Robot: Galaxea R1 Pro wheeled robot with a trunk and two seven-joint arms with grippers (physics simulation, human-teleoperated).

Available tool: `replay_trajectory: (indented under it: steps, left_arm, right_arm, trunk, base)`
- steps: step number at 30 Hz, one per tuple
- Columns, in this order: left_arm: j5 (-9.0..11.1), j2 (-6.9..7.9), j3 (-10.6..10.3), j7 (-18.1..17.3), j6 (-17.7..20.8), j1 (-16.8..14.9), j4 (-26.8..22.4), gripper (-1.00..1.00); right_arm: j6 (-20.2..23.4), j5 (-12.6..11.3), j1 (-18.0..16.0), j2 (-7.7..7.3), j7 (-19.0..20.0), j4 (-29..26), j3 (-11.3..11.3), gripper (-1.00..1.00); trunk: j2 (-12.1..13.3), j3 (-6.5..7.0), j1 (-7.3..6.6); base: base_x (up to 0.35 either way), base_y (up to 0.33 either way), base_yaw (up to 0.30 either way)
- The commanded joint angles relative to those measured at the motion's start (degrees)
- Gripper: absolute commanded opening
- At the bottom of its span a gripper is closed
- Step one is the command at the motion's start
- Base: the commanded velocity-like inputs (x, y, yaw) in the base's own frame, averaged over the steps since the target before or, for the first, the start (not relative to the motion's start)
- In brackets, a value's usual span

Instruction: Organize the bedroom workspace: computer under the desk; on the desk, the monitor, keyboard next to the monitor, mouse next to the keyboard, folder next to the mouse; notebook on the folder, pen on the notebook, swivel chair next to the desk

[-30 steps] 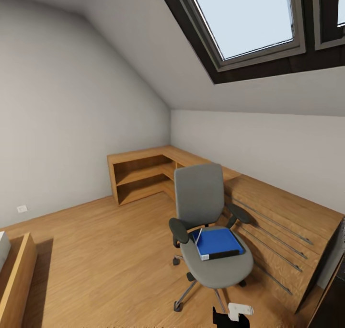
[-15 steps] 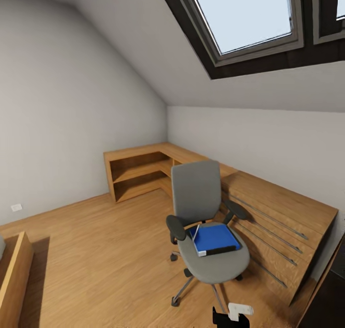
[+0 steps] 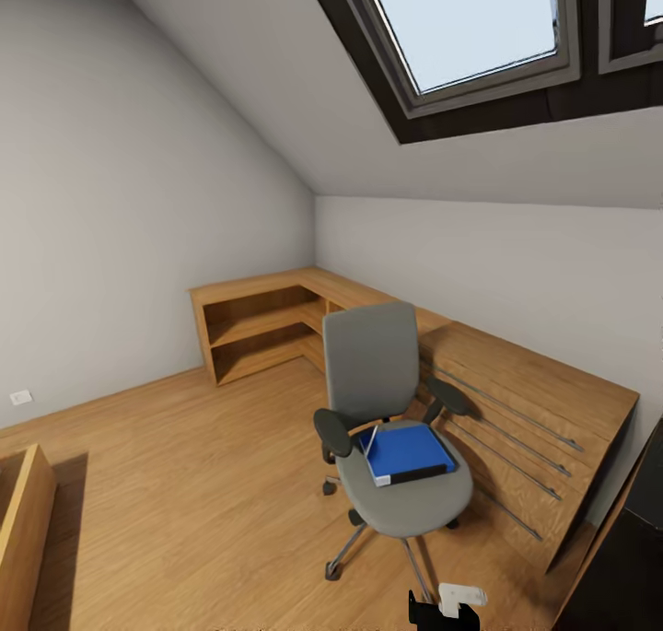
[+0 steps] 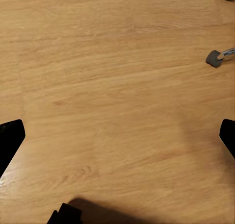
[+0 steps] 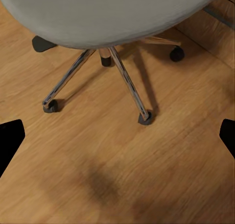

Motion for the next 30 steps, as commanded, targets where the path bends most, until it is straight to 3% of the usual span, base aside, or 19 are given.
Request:
replay_trajectory:
  steps: [1,17,25,30]
  left_arm:
    - [0.5,0.00,-0.1,-0.2,-0.2,0.0,0.1,1.00]
    - [0.5,0.00,-0.1,-0.2,-0.2,0.0,0.1,1.00]
    - [0.5,0.09,-0.1,-0.2,-0.3,0.0,0.1,1.00]
    - [0.5,0.09,-0.1,-0.2,-0.3,0.0,0.1,1.00]
  right_arm:
    - [-0.3,-0.6,-0.1,0.02,-0.1,0.1,0.4,1.00]
    - [-0.3,-0.5,-0.1,0.01,-0.1,0.1,0.4,1.00]
    - [0.1,-0.7,-0.1,-0.63,0.0,-0.9,0.3,1.00]
    - [1.8,-0.6,-0.1,-1.45,-0.3,-4.5,0.2,1.00]
  trunk:
    - [0.0,-0.16,0.00]
    - [0.0,-1.33,0.00]
    - [0.0,-1.33,0.00]
    - [0.0,-1.34,0.00]
  base:
    - [0.000,0.000,-0.068]
    - [0.000,0.000,-0.054]
    - [0.110,0.000,-0.001]
    - [0.090,0.000,0.000]
